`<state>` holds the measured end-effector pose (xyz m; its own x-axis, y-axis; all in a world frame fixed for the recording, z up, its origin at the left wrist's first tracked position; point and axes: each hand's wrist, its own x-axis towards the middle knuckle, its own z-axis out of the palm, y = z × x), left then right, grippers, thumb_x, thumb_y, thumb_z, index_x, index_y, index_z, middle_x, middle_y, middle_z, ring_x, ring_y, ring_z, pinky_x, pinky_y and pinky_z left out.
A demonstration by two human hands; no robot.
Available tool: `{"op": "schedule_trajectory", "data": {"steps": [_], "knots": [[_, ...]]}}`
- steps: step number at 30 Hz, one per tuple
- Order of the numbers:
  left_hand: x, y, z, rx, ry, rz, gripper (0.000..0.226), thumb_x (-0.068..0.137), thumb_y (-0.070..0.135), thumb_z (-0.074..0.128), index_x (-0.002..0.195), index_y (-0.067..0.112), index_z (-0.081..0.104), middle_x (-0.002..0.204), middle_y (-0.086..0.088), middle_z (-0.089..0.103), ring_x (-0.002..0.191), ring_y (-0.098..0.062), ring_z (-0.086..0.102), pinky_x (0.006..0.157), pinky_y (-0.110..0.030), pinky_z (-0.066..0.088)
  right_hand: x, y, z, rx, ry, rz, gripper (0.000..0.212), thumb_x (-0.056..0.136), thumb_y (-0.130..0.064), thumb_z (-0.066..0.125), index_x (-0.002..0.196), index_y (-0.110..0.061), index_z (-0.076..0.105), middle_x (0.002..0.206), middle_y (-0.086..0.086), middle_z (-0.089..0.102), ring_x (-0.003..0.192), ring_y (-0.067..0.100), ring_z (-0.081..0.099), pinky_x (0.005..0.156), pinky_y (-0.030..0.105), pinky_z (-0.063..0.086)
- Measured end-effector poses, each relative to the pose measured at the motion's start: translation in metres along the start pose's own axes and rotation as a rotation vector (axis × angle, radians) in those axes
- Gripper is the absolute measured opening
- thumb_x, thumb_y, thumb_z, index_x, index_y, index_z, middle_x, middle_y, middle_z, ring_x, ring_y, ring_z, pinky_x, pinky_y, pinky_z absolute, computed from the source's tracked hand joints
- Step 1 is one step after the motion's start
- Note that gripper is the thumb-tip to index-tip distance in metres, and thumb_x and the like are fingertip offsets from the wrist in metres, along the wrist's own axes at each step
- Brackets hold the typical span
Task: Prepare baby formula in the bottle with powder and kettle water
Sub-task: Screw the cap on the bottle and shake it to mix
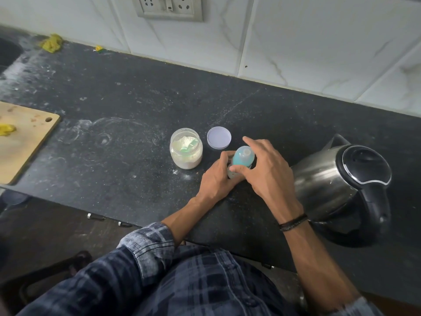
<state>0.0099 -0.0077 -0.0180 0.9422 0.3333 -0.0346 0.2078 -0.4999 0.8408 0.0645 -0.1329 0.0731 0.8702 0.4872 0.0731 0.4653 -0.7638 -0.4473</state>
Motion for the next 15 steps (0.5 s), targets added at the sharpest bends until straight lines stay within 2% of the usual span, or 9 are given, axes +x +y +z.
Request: {"op": "schedule_trajectory", "data": {"steps": [3, 6, 9, 11, 15], "knots": [[0.0, 0.0007, 0.0001, -0.005, -0.002, -0.009, 0.059, 0.087, 0.048, 0.072, 0.133, 0.027, 0.042, 0.129, 0.012, 0.063, 0.106, -0.009, 0.061, 0.081, -0.029, 0.043, 0.002, 0.0, 0.0021, 0.029, 0.019, 0.016, 0.058, 0.081, -0.036, 0.084, 0.135, -0.028, 0.062, 0.123, -0.007, 0.061, 0.109, 0.02, 0.064, 0.083, 0.042, 0.057], [0.0003, 0.001, -0.0007, -0.004, -0.006, -0.024, 0.061, 0.087, 0.047, 0.074, 0.134, 0.026, 0.042, 0.127, 0.011, 0.063, 0.101, -0.006, 0.059, 0.078, -0.028, 0.041, 0.0069, -0.0014, 0.0029, 0.004, 0.037, 0.062, 0.054, 0.076, -0.046, 0.086, 0.121, -0.027, 0.062, 0.112, -0.005, 0.058, 0.097, 0.019, 0.065, 0.074, 0.042, 0.058], [-0.0002, 0.0009, -0.0008, 0.0, -0.004, -0.009, 0.059, 0.087, 0.048, 0.071, 0.133, 0.026, 0.042, 0.128, 0.01, 0.064, 0.099, -0.005, 0.056, 0.077, -0.031, 0.045, 0.0054, 0.0012, -0.0005, -0.051, -0.003, 0.022, 0.062, 0.077, -0.048, 0.085, 0.13, -0.027, 0.06, 0.118, -0.003, 0.058, 0.105, 0.02, 0.059, 0.077, 0.04, 0.055], [-0.0008, 0.0009, -0.0002, -0.004, 0.002, -0.001, 0.059, 0.087, 0.05, 0.07, 0.132, 0.027, 0.041, 0.129, 0.011, 0.063, 0.102, -0.007, 0.059, 0.081, -0.034, 0.049, 0.0054, 0.004, -0.0018, -0.046, -0.059, 0.001, 0.066, 0.082, -0.041, 0.084, 0.14, -0.028, 0.056, 0.127, -0.003, 0.058, 0.112, 0.021, 0.059, 0.084, 0.041, 0.054], [-0.0003, 0.0016, -0.0004, 0.006, -0.001, -0.015, 0.059, 0.086, 0.051, 0.07, 0.132, 0.027, 0.041, 0.128, 0.011, 0.063, 0.108, -0.011, 0.061, 0.084, -0.034, 0.048, 0.0095, 0.0031, 0.0007, 0.017, -0.056, 0.041, 0.056, 0.08, -0.033, 0.085, 0.13, -0.026, 0.061, 0.118, -0.003, 0.061, 0.103, 0.022, 0.066, 0.084, 0.04, 0.055]]}}
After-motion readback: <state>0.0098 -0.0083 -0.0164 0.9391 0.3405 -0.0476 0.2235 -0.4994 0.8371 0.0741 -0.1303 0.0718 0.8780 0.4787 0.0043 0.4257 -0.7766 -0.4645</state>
